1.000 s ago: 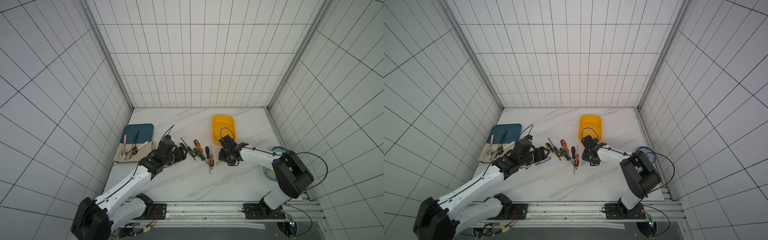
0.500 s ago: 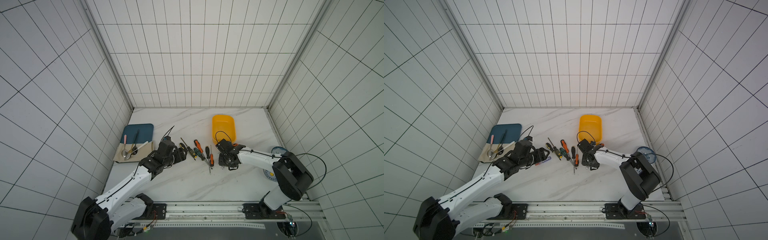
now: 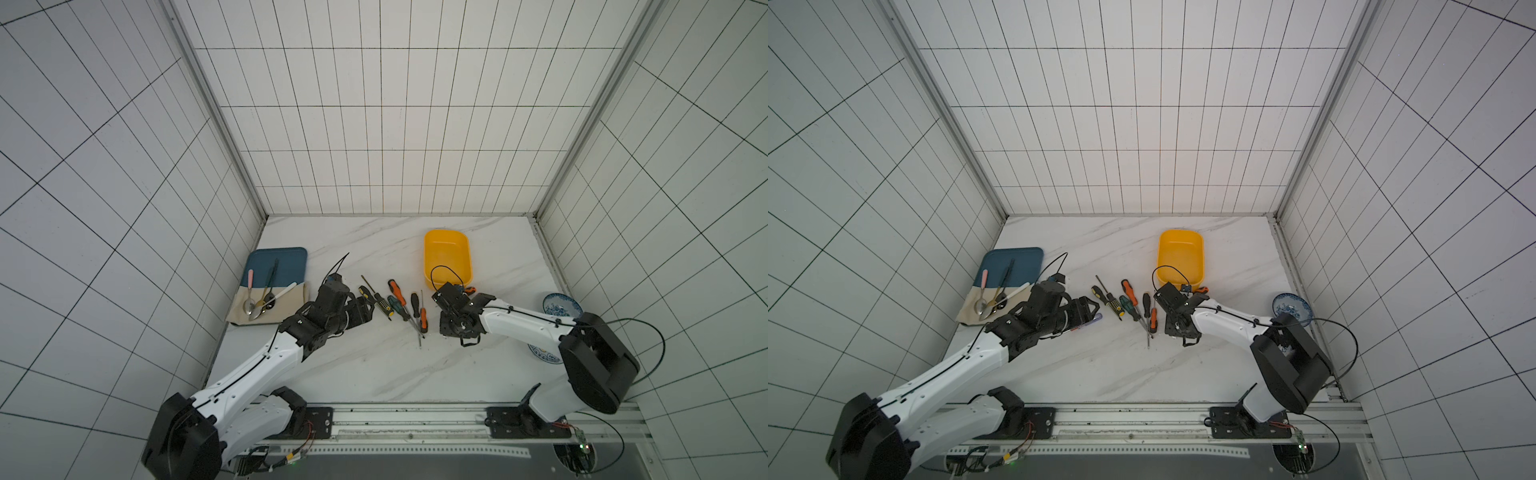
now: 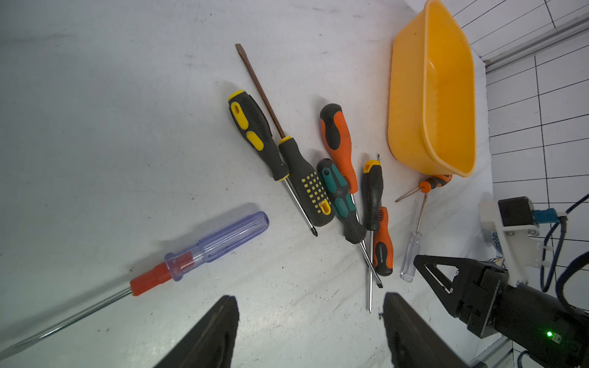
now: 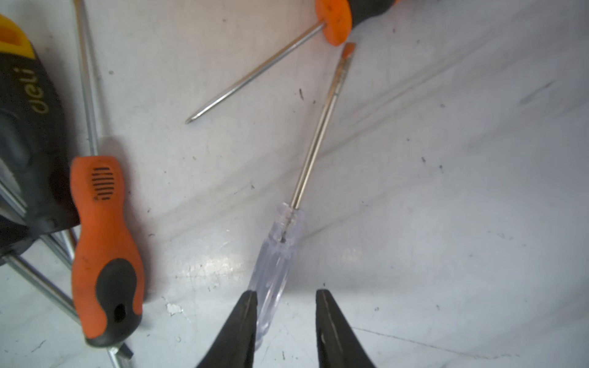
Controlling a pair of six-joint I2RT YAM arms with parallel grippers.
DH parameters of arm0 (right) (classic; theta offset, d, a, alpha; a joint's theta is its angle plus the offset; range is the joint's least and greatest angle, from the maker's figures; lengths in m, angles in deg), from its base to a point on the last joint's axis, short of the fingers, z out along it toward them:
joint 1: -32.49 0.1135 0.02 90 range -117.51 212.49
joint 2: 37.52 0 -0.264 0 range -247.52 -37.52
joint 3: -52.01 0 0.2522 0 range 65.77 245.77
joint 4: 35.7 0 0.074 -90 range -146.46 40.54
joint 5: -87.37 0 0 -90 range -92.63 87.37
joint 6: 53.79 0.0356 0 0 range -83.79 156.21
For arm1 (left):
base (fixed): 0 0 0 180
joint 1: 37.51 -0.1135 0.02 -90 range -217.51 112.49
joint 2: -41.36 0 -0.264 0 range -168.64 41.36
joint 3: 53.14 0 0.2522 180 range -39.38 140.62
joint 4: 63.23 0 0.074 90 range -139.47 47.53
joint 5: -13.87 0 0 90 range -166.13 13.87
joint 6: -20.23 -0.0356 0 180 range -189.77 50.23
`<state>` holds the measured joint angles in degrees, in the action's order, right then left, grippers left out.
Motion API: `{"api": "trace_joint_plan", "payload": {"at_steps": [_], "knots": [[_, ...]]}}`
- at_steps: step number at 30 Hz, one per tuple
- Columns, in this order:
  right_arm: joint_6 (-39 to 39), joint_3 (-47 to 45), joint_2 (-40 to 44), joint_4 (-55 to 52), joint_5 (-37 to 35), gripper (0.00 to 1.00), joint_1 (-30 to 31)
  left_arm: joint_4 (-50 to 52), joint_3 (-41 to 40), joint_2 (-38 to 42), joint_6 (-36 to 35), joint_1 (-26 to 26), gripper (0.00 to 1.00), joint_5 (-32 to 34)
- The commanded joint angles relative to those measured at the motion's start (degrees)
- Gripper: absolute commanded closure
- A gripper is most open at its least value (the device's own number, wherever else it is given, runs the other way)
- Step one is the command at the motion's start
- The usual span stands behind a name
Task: Put the screwdriver on the desktop into the storage box
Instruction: Adjust the screwdriver at the center of the board, then pick up the screwdriver from the center of the board.
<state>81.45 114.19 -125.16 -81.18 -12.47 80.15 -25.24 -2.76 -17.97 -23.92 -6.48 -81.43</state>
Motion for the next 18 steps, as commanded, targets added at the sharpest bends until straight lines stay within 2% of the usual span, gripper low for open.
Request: {"api": "trace_joint_plan", "payload": {"at_steps": [1, 15, 18], "knots": [[-0.6, -0.5, 0.2, -1.7, -1.0, 0.58, 0.4, -1.3, -0.6, 0.1, 0.7, 0.1, 0.24, 0.7], [-1.5, 0.1, -3.8, -0.4, -0.6, 0.59, 0.4, -1.6, -0.4, -0.1, 1.0, 0.2, 0.24, 0.4], [-1.6, 0.4, -4.4, -0.4, -0.3, 0.62, 0.4, -1.6, -0.5, 0.1, 0.8, 0.1, 0.24, 0.5]]}}
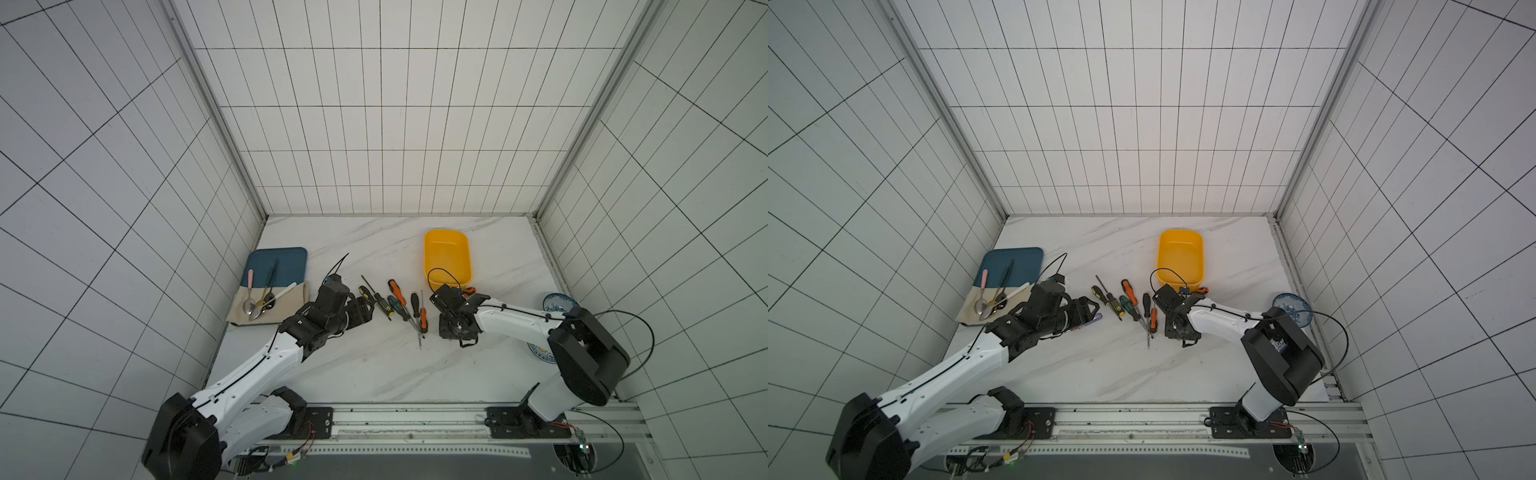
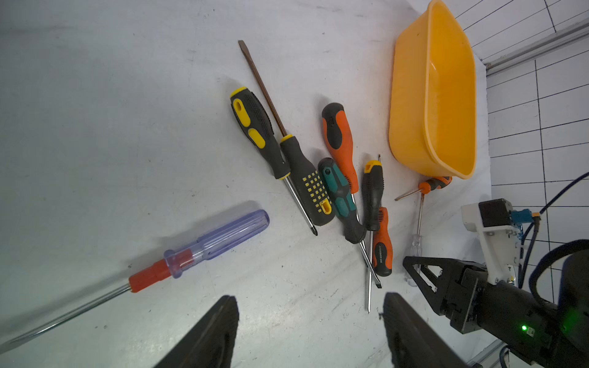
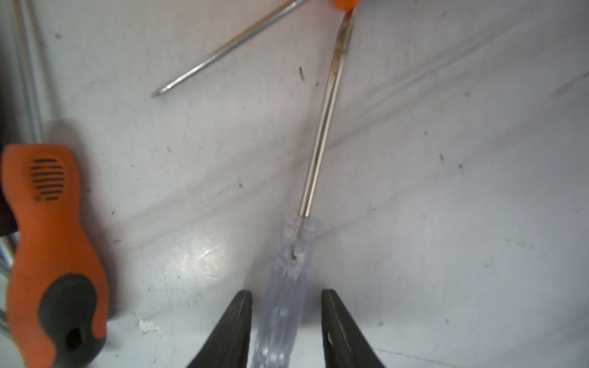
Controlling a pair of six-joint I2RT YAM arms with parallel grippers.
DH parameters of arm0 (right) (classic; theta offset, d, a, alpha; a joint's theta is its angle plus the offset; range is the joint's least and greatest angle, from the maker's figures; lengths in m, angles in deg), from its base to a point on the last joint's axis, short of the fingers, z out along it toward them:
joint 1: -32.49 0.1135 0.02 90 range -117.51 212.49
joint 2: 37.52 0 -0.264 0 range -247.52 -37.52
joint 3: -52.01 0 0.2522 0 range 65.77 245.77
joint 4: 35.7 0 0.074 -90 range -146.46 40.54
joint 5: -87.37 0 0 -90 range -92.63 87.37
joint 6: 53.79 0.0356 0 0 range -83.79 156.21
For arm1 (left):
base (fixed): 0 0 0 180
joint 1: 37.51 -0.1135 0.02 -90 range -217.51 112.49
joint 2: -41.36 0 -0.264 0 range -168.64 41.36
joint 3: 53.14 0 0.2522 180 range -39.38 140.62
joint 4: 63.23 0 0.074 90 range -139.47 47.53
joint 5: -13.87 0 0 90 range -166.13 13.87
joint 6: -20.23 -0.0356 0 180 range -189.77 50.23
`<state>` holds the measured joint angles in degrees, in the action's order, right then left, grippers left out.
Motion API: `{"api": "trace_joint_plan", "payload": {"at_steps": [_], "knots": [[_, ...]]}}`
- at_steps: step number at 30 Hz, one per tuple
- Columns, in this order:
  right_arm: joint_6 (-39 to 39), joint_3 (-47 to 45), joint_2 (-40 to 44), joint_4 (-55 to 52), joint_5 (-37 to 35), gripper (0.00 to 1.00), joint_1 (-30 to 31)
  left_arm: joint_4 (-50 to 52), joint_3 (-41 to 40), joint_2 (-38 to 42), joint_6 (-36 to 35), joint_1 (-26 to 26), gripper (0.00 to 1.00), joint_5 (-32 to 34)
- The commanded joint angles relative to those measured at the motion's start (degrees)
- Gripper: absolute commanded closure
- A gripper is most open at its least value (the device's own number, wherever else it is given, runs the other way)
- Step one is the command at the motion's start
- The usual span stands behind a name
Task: Put the screwdriver on the desktop into the storage box
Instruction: Pick up the screwdriver from the center of the board.
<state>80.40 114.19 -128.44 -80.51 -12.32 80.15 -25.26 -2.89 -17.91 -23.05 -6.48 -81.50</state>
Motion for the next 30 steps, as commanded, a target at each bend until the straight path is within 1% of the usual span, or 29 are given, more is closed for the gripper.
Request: {"api": "trace_joint_plan", "payload": {"at_steps": [1, 6, 9, 11, 14, 16, 23, 30], "knots": [[-0.5, 0.3, -1.1, -1.0, -0.4, 0.63, 0.4, -1.5, -0.3, 0.1, -0.1, 0.2, 0.24, 0.5], [-0.3, -0.1, -1.0, -1.0, -0.9, 0.68, 0.4, -1.5, -0.4, 0.0, -0.3, 0.2, 0.24, 0.5], [-0.2, -0.6, -0.5, -1.0, -1.0, 0.76, 0.2, -1.5, -0.3, -0.1, -0.4, 0.2, 0.24, 0.9], [0.1, -1.1, 0.4, -1.0, -1.6, 0.76, 0.2, -1.6, -0.2, -0.1, -0.4, 0.2, 0.24, 0.9], [0.2, -2.1, 2.0, -1.0, -1.7, 0.8, -0.1, -1.7, -0.4, -0.3, -0.4, 0.2, 0.24, 1.0], [0.3, -2.8, 3.0, -1.2, -1.3, 0.85, -0.3, -1.6, -0.4, -0.4, -0.4, 0.2, 0.24, 0.8], [-0.1, -3.8, 9.4, -2.9, -0.5, 0.87, -0.3, -2.2, -0.8, -0.8, -0.4, 0.2, 0.24, 0.6], [-0.9, -3.6, 16.5, -5.7, -0.6, 0.87, -0.3, -3.1, -1.1, -1.0, -0.5, 0.3, 0.24, -0.1]]}}
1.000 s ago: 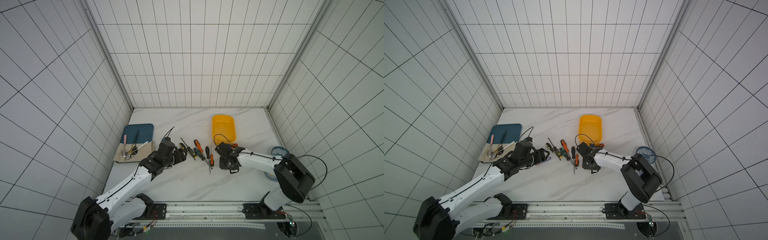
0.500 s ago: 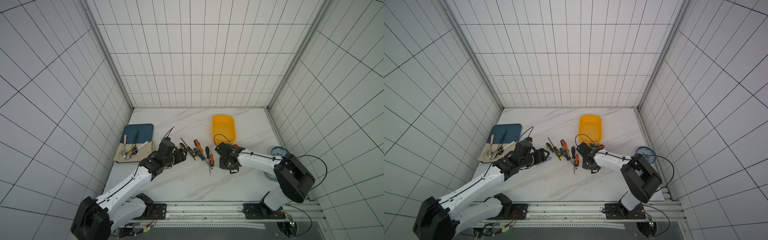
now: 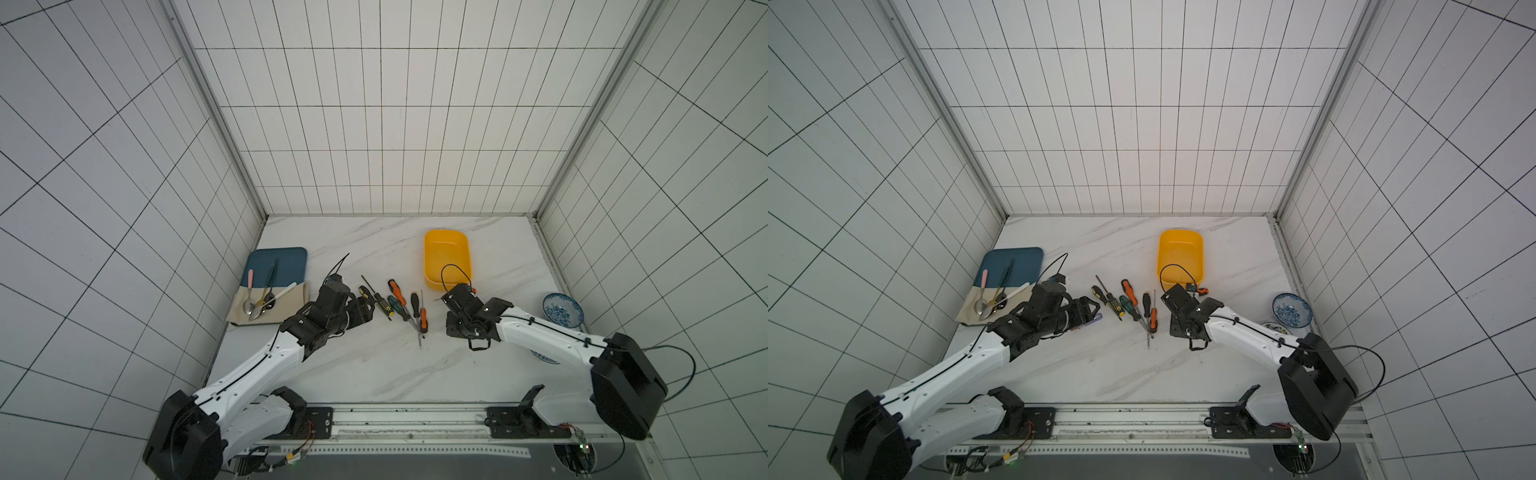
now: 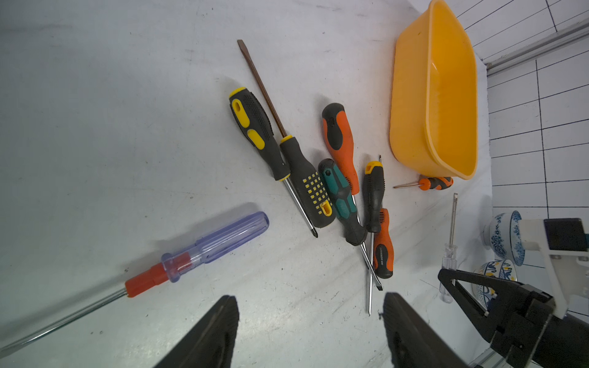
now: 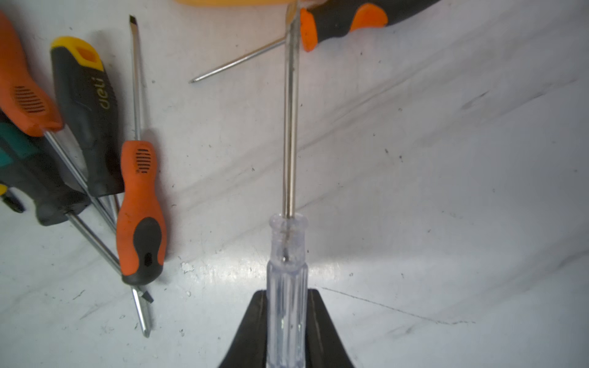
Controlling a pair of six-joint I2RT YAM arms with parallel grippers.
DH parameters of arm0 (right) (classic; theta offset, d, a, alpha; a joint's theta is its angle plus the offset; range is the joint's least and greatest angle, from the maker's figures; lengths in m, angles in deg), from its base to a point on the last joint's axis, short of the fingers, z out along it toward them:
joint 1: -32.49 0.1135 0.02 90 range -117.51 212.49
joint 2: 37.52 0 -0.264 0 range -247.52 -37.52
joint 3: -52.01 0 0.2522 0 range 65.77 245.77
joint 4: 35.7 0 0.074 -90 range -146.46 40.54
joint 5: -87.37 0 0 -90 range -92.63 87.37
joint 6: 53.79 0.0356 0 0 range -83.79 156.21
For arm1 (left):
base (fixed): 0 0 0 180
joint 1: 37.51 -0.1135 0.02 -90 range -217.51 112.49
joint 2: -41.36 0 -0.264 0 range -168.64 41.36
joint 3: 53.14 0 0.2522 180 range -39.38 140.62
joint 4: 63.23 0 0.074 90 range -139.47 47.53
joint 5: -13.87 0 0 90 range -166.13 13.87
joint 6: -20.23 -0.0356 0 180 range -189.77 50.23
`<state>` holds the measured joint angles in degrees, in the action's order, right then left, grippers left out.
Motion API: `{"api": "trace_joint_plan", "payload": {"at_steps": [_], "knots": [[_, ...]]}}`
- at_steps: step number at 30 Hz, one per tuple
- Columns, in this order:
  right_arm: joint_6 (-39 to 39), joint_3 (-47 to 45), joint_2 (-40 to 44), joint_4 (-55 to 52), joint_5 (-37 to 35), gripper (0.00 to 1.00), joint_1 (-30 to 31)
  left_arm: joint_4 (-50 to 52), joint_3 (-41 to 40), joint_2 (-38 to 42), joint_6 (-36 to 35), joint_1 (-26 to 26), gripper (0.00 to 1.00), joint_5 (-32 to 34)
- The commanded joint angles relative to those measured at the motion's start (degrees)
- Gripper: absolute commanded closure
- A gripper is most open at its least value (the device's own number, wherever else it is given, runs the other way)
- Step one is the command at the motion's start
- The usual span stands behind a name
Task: Put the screwdriver on the desktop into the storage box
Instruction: Pick up the screwdriver from the center of the board, then place the screwdriver in the storage box.
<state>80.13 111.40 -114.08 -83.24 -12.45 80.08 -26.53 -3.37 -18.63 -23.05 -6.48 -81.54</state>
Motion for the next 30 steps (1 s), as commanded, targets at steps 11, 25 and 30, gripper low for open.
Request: {"api": "trace_joint_plan", "payload": {"at_steps": [11, 25, 30], "knots": [[-6.7, 5.8, 3.2, -3.3, 2.5, 0.87, -3.8, -3.4, -0.8, -0.9, -1.4, 1.0, 0.24, -1.8], [-15.3, 24.6, -13.7, -1.9, 10.6, 0.87, -16.1, -5.3, -1.2, -0.4, -2.6, 1.1, 0.24, -4.7], [-16.9, 32.4, -22.4, -2.2, 12.2, 0.87, -18.9, -5.0, -1.4, -0.2, -2.8, 1.1, 0.24, -4.8]]}}
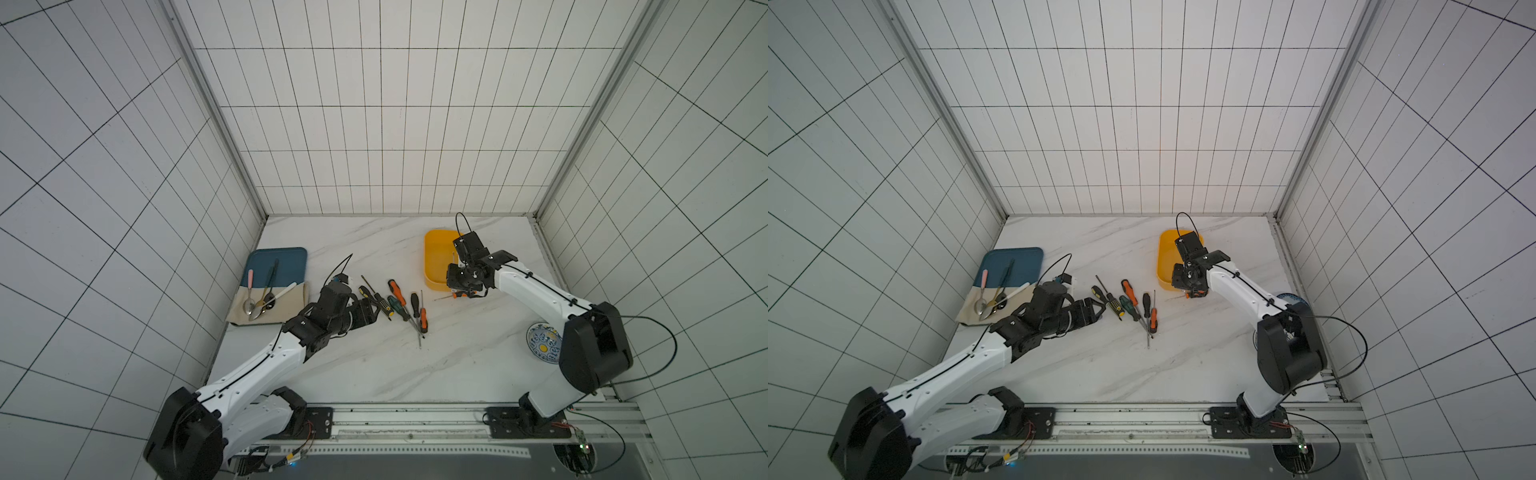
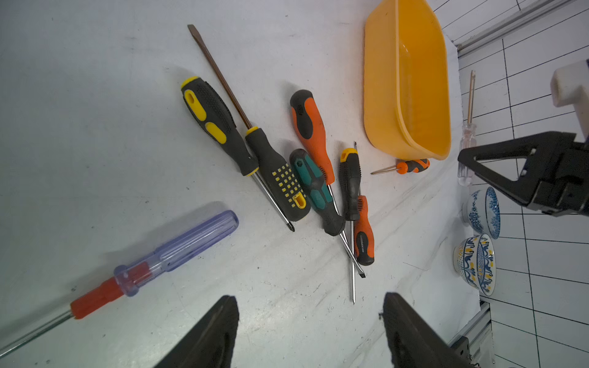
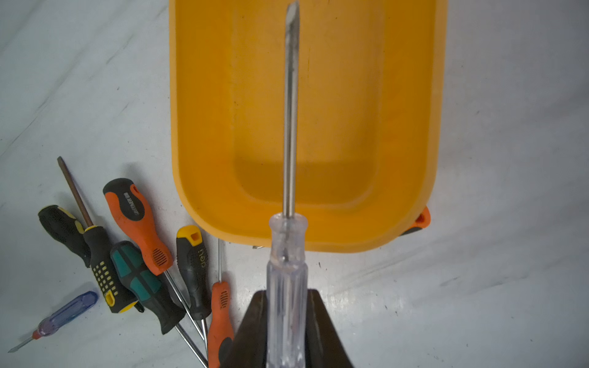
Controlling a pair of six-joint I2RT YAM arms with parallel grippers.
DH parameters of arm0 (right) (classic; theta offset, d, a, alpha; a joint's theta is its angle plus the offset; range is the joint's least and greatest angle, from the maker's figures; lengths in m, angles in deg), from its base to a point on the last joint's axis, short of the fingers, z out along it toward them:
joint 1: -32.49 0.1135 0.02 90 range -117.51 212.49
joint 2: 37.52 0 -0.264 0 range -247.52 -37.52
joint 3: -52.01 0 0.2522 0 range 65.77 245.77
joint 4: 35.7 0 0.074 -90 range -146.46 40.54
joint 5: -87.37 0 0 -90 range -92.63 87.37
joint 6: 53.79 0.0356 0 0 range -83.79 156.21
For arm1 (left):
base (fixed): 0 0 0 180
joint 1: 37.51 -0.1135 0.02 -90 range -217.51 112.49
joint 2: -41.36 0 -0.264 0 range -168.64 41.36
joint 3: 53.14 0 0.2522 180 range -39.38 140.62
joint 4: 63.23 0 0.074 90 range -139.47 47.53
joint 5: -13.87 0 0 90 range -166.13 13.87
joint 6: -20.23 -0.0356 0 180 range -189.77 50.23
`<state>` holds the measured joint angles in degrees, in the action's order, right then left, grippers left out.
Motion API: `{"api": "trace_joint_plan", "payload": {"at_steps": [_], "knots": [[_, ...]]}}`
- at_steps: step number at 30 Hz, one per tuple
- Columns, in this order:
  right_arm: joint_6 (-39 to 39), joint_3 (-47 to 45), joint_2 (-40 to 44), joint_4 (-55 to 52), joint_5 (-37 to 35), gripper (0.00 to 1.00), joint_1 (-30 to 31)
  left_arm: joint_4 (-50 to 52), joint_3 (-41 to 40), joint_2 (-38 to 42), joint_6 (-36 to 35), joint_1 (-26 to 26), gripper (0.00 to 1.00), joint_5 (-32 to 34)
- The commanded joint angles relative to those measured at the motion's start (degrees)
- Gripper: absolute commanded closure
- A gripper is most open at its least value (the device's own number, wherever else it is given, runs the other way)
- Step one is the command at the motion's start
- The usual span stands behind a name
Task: Put the screwdriver on the desktop into the storage box
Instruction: Place the screwdriver in the storage box.
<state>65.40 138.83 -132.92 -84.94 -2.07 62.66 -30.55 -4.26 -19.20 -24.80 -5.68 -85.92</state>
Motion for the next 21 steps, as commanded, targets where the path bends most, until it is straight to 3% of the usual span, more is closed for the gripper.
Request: {"api": "trace_joint_plan", "payload": {"at_steps": [1, 9, 21], "knots": [[-2.5, 6.2, -5.2, -0.5, 2.2, 0.87, -1.9, -0.8, -0.5, 0.4, -1.1, 0.2, 0.24, -0.4], [-4.3, 16.3, -16.8, -1.3, 5.0, 0.87, -3.6, 0.2, -0.6, 0.6, -1.5, 0.2, 0.24, 0.4], [-5.5, 25.4, -27.0, -1.6, 8.4, 0.87, -3.7, 0.7, 0.0, -0.4, -1.9, 0.2, 0.24, 0.6]]}}
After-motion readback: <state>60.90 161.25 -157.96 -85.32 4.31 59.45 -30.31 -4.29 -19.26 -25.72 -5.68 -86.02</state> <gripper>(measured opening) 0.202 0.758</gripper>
